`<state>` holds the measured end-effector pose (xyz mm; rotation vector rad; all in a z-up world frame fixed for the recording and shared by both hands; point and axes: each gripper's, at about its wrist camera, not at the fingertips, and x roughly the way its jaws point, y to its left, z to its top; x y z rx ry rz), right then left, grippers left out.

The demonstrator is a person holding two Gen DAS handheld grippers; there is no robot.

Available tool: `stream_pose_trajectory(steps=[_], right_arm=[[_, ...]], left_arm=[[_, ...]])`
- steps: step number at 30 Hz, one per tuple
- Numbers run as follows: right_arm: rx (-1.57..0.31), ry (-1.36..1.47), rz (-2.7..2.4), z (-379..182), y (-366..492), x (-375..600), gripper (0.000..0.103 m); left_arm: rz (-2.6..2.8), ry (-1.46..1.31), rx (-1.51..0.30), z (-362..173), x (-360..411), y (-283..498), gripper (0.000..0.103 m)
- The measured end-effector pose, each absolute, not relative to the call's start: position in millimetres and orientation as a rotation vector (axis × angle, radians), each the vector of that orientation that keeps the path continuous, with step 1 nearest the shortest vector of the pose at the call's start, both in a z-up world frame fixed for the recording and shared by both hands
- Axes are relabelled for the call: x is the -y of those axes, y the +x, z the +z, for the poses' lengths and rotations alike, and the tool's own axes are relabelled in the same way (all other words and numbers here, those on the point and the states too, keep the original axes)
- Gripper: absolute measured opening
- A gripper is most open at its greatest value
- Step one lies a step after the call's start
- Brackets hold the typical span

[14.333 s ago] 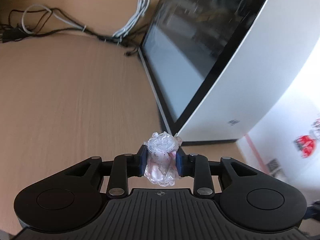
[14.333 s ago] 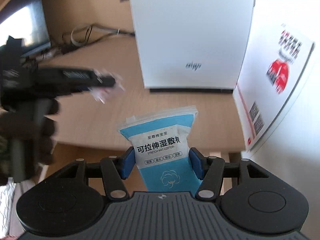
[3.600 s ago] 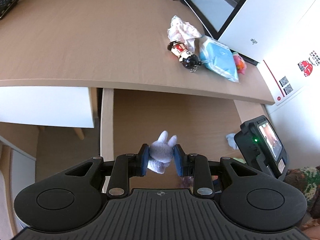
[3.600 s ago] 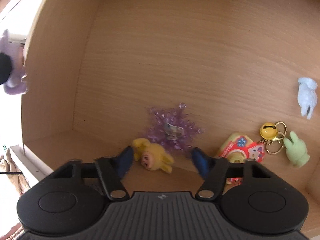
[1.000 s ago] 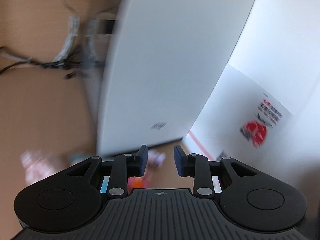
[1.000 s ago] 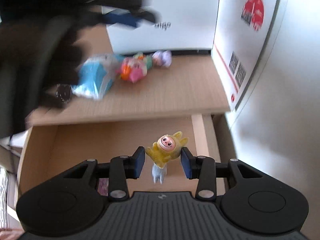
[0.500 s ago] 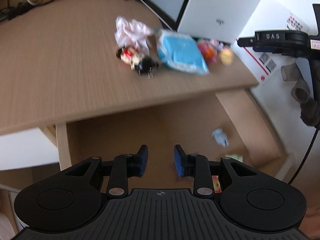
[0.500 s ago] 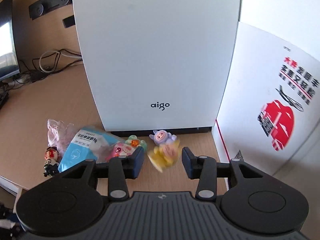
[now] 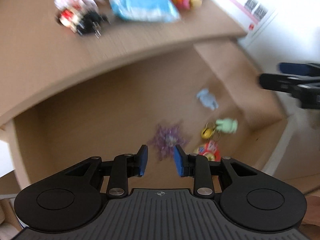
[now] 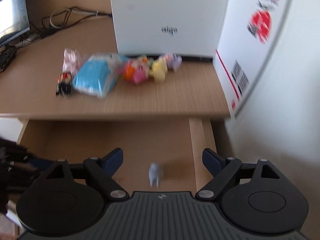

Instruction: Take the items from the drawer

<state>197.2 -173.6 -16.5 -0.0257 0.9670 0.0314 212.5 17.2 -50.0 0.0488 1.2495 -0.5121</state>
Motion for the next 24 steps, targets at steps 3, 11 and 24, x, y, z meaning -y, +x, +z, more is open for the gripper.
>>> stream_pose_trajectory(steps=[3,11,24], right_arm=[[-0.984,-0.014,-0.008,-19.8,181.6,177.5,0.093],[-1.058,0.011,-0.060,-34.6,150.3,187.0,0.094],[-1.062,-0.009,-0.073,-29.6,107.7,184.5,0.094]], left_arm=[[-0.462,0.003,-1.299,-66.4,-11.4,222.6,0.031],[-0.415,-0.077,-1.309,-88.2,-4.0,243.8,0.031],[-0.463,-0.087,-1.231,-77.2,98.0,261.5,0.031]])
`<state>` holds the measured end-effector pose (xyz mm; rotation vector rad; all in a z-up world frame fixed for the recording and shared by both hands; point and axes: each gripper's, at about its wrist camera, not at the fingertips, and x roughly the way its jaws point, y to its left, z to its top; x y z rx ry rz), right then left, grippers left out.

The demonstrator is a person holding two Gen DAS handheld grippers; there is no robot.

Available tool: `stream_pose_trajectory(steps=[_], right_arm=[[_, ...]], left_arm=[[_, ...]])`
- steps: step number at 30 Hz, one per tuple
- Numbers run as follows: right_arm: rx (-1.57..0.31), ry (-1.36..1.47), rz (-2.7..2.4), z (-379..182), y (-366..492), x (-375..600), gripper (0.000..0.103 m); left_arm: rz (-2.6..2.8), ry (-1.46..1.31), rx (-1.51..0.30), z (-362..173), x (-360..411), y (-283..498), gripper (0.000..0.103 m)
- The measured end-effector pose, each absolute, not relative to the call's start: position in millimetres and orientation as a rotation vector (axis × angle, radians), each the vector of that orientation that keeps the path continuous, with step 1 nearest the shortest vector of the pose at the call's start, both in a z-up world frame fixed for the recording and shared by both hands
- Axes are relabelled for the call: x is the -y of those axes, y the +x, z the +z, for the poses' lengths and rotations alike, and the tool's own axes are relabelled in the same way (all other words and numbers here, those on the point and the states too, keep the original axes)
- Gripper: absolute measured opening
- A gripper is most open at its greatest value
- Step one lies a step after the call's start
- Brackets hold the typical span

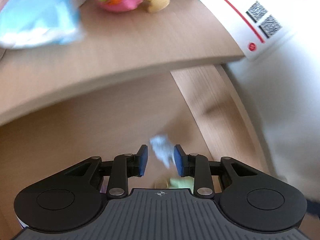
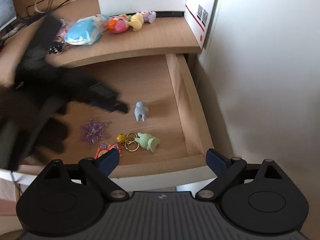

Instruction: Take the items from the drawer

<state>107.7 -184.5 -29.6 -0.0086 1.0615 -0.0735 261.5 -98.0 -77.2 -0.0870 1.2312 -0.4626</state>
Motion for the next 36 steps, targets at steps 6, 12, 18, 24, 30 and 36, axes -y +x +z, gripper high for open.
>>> stream_pose_trajectory(steps=[6,12,18,24,30,36], right_arm=[[-1.045,-0.036,-0.104,-23.3,90.0,186.8,0.094],[-1.050,0.011,-0.161,-24.1,76.5,202.4,0.095],[-1.037,0.010,-0.180,-19.7,73.4,207.2,0.098],[-1.038,0.016,-0.170,-21.3,81.5,208.0,0.099],[-1.046,0.003,-0.133,-24.6,85.9,199.5,0.099],[-1.068,-0.005,-0.120,-30.4,82.9,197.2,0.099]], left_arm=[[-0.376,-0.034,-1.288,-100.9,128.3,272.7,0.039],[-0.369,-0.036,-1.341,-110.8,139.1,272.6,0.042],[-0.430,-0.021,-1.235,-82.5,128.5,257.0,0.042],[-0.471,0.081,-1.094,-64.7,110.2,233.4,0.043],[-0.493,0.174,-1.002,-70.6,106.8,220.0,0.043],[-0.484,0.188,-1.068,-88.9,110.2,235.7,0.043]])
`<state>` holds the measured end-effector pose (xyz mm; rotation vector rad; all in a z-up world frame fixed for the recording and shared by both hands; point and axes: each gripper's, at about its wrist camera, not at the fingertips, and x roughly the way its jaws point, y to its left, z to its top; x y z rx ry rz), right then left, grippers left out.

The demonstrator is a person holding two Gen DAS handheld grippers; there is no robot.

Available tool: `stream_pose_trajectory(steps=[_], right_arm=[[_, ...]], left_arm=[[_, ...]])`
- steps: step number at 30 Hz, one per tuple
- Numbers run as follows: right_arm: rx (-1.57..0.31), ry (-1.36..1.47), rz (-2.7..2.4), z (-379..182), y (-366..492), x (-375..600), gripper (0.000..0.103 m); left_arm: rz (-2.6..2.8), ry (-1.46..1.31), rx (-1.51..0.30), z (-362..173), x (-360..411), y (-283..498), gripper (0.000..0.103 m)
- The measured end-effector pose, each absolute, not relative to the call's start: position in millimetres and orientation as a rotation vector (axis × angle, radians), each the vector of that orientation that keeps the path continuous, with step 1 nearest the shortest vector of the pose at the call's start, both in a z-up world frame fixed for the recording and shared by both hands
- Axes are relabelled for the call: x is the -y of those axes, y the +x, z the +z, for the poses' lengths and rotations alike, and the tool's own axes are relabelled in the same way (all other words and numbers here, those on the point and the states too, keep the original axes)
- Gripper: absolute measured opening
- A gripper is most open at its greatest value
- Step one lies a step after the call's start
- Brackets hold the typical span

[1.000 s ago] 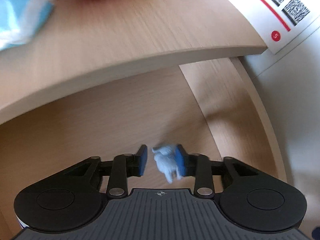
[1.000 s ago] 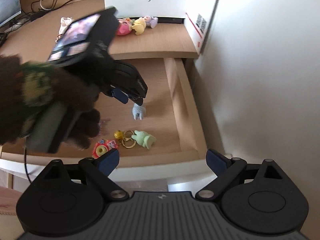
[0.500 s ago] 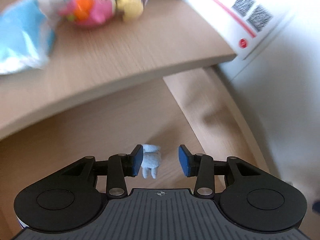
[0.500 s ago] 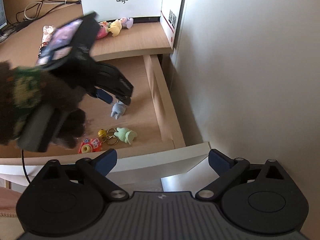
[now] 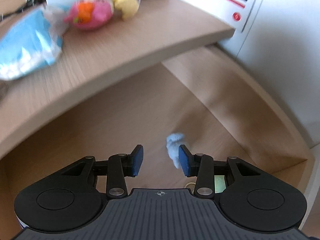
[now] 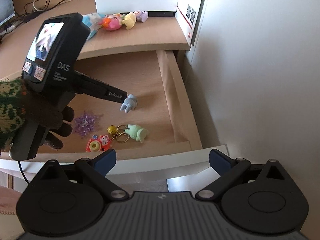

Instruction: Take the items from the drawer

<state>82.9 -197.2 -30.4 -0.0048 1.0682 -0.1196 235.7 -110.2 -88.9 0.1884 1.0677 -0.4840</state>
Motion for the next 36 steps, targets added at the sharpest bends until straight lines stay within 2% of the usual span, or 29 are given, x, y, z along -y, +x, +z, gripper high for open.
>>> stream_pose_trajectory(steps=[6,12,13,14,21,22,24,30,36], right_arm=[[-1.093,0.000,-0.127,-36.9,82.1,197.8,0.100],[-1.100,-0.012,-0.129,-37.6,77.9,199.2,0.100],[-1.092,-0.010,-0.133,-35.9,77.3,200.6,0.100],[-1.085,-0.004,-0.134,-33.8,78.6,202.8,0.100],[-1.076,0.157,-0.036,-20.3,115.0,214.7,0.099],[-1.088,0.210,-0.016,-22.2,122.5,216.7,0.098],[-1.122,0.288,0.021,-29.2,139.7,216.9,0.087],[-1.269,0.264,0.054,-63.9,192.1,195.5,0.068],[-1.425,0.142,0.049,-106.5,229.2,179.8,0.063]], left_arm=[[-0.513,0.054,-1.130,-105.3,106.4,256.0,0.044],[-0.524,0.083,-1.143,-110.8,120.8,261.0,0.043],[-0.529,0.091,-1.145,-110.5,121.2,261.1,0.034],[-0.532,0.104,-1.158,-109.9,120.9,261.6,0.031],[-0.497,-0.024,-1.287,-82.6,65.1,253.4,0.031],[-0.498,-0.040,-1.287,-73.7,49.1,247.7,0.031],[-0.500,-0.062,-1.283,-60.9,25.7,232.1,0.031],[-0.410,-0.148,-1.272,-37.2,-43.8,202.2,0.031],[-0.351,-0.227,-1.223,-18.7,-77.4,178.0,0.031]])
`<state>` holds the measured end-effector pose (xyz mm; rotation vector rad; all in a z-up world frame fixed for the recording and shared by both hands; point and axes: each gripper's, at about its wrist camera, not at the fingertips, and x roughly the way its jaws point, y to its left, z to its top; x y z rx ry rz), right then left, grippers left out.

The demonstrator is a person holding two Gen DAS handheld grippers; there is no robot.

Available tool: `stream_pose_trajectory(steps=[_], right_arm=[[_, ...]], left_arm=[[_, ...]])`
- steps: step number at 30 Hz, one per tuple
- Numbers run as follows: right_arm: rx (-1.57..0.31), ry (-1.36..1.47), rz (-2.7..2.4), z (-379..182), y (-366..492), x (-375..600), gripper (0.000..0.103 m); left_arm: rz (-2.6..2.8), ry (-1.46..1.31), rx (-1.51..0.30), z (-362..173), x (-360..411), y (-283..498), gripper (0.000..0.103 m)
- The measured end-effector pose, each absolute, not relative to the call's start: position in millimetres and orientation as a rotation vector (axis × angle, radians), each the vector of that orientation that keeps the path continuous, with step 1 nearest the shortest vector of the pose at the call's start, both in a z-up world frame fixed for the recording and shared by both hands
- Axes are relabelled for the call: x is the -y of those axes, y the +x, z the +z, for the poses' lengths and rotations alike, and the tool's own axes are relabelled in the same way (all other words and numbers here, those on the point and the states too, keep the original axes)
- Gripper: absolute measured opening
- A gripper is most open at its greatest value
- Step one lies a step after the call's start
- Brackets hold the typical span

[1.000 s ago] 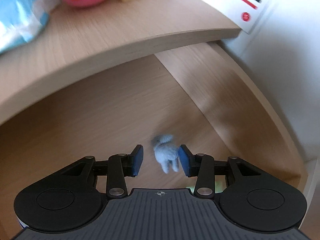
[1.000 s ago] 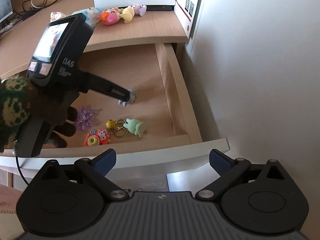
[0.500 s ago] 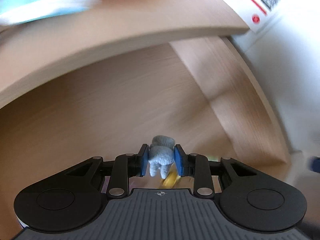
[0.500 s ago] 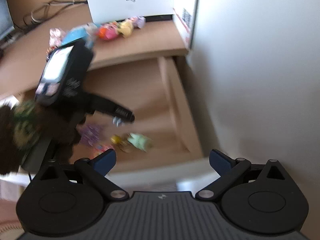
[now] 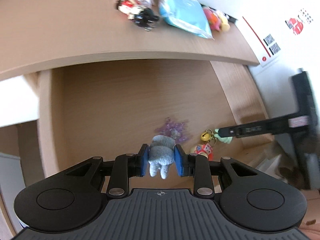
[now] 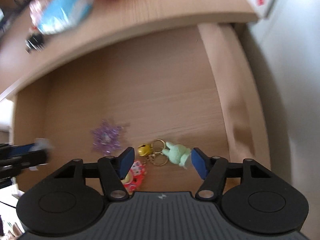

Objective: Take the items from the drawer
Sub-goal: 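Lift the bunny with the left gripper while the right gripper grasps the green bunny toy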

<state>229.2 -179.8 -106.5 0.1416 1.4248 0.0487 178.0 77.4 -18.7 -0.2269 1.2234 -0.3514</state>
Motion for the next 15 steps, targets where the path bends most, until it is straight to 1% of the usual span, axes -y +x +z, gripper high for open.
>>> stream_pose_trajectory(steps=[5,6,7,8,10,15], right_arm=[[-1.518,0.060,0.050,-136.0,239.0,169.1,0.060],[-1.528,0.042,0.058,-139.8,239.1,166.4,0.057],[-1.532,0.032,0.067,-141.8,239.1,164.6,0.051],[-1.535,0.027,0.076,-143.0,238.9,163.2,0.048],[-1.536,0.015,0.094,-144.0,237.5,160.4,0.033],[-1.506,-0.030,0.100,-139.6,227.1,153.6,0.033]], left_arm=[[-0.317,-0.224,-1.181,-8.8,-83.4,163.3,0.031],[-0.315,-0.219,-1.172,-6.0,-84.1,161.6,0.031],[-0.313,-0.216,-1.164,-4.7,-84.9,159.9,0.031],[-0.312,-0.215,-1.158,-2.9,-84.4,159.3,0.031],[-0.313,-0.220,-1.152,-1.6,-84.0,159.4,0.031],[-0.337,-0.224,-1.160,-1.3,-80.7,162.3,0.031]])
